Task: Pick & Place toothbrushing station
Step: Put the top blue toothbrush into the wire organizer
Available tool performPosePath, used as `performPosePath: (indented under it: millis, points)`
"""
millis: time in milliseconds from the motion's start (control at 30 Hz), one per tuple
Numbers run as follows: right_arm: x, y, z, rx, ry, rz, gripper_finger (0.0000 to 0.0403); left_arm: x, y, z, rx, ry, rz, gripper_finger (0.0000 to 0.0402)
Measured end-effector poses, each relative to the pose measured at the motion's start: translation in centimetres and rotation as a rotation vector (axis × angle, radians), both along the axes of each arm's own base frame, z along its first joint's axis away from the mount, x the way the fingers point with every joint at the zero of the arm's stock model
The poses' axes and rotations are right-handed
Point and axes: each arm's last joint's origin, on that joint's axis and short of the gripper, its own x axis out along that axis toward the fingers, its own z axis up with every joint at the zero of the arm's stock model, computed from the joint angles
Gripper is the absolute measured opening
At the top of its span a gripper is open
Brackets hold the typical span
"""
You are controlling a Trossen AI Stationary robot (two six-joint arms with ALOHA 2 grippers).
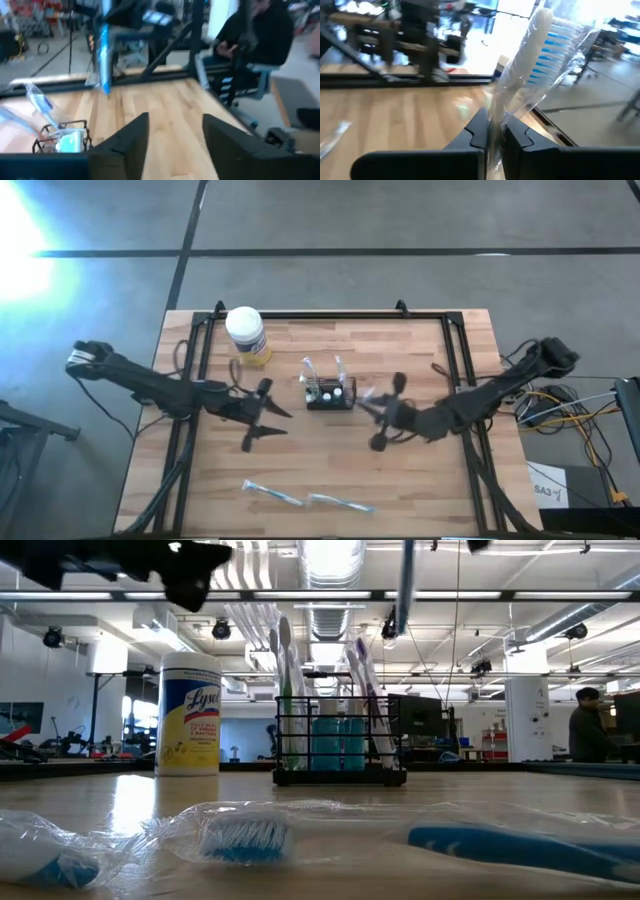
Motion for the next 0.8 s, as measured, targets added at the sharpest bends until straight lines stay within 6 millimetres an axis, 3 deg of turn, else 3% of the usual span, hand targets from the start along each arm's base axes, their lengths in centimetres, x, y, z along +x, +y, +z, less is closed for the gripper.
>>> performPosePath:
  millis: [167, 267, 533, 800]
  points:
    - [-2.6, -2.2, -2.0, 0.025, -0.109, -0.099, 0.0015, -3.2, 0.8, -1.7, -0.040, -0.056, 0.057, 0.0080]
    - [-3.0, -3.2, -3.0, 0.030, -0.151, -0.152, 0.0015, -4.7, 1.3, -3.6, -0.066, -0.050, 0.095, 0.0014]
    - [-1.8, -5.7, -5.4, 0.058, -0.148, -0.270, 0.0015, -7.1, 2.0, -6.7, -0.141, -0.148, 0.101, 0.0027]
    - [0.8, -6.0, -5.4, 0.019, -0.116, -0.272, 0.0015, -7.2, 2.0, -6.7, -0.153, -0.145, 0.099, 0.0028]
